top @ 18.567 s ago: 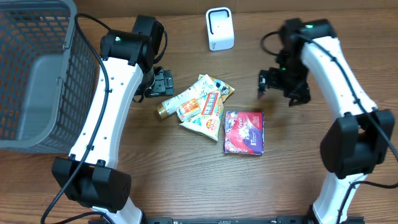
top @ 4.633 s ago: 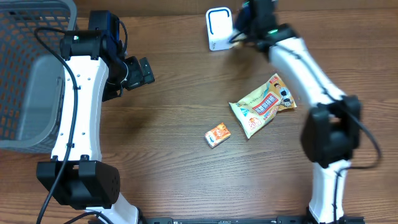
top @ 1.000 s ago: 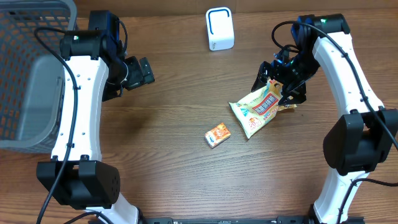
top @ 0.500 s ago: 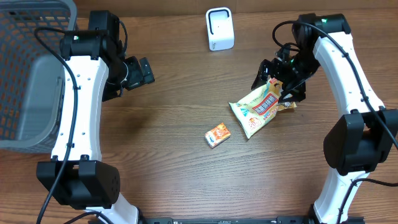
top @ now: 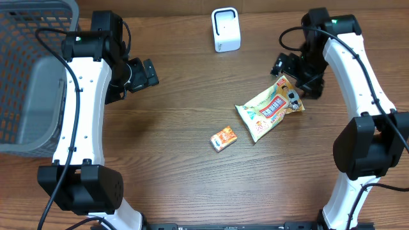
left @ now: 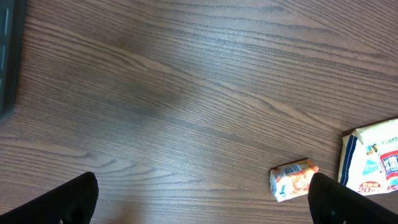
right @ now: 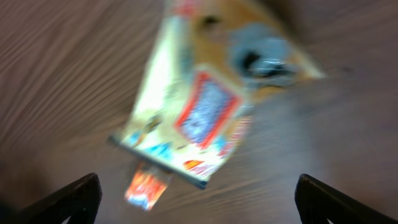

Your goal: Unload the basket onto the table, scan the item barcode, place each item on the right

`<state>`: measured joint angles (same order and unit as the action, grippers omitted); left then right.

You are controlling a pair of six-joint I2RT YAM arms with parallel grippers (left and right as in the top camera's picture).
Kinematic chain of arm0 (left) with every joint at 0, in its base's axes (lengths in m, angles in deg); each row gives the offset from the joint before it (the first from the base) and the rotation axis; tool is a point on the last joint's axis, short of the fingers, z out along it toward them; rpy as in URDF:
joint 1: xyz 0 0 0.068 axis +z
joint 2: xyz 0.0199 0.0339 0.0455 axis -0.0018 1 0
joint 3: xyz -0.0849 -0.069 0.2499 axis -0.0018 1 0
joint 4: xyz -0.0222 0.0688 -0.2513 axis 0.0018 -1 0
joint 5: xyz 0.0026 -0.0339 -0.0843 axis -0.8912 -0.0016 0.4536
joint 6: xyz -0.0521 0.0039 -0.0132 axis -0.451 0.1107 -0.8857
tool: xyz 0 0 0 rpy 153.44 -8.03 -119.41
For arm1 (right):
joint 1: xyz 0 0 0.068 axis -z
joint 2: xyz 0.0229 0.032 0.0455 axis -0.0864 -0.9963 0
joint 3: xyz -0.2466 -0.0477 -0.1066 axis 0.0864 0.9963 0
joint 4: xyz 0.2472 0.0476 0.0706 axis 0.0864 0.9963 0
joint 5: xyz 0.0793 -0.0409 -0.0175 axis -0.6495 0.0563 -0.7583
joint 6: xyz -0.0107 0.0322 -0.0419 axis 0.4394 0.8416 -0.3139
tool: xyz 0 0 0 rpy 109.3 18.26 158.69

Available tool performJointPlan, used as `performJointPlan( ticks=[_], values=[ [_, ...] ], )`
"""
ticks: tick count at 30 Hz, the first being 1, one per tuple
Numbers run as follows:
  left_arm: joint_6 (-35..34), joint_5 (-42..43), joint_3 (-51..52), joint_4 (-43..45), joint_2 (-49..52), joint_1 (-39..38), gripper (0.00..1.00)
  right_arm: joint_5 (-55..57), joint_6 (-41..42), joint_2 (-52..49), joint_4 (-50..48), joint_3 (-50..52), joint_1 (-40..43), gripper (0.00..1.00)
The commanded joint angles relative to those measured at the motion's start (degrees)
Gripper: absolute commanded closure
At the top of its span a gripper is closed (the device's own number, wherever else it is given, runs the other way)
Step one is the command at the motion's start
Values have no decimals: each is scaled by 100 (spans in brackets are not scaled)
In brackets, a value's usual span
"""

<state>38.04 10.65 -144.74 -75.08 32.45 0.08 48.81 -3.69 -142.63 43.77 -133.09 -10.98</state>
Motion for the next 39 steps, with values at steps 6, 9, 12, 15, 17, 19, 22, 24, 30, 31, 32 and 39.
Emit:
performJointPlan(
  ticks=[6,9,12,15,17,19,22,24,30,31,32,39],
  values=[
    [131,-35,31,-2,59,11,0,955,1488,107,-225,1097,-9,0],
    [129,-35,31,0,59,13,0,404,1106,107,-522,1547,-13,0],
    [131,-35,31,-2,59,13,0,-317,374,107,-901,1880,-20,0],
    [131,-35,31,-2,59,13,0,-420,306,107,-1152,2092,-20,0],
    [131,-35,31,-2,59,13,0,-420,306,107,-1335,2232,-20,0],
    [131,-35,31,-2,59,13,0,-396,308,107,-1552,2415,-24,0],
    [131,-35,31,-2,59,13,0,-372,310,107,-1912,2730,-24,11],
    [131,-35,31,-2,59,11,0,-376,310,107,-2151,2931,-24,30],
    [131,-35,31,-2,59,13,0,-374,238,122,-2188,2896,-24,53],
    [129,-35,31,0,59,11,0,-376,197,122,-2105,2800,-22,56],
    [131,-35,31,-2,59,11,0,-376,83,125,-1989,2640,-13,65],
    [131,-33,31,-2,59,13,0,68,-704,125,-461,1019,-31,44]
  ],
)
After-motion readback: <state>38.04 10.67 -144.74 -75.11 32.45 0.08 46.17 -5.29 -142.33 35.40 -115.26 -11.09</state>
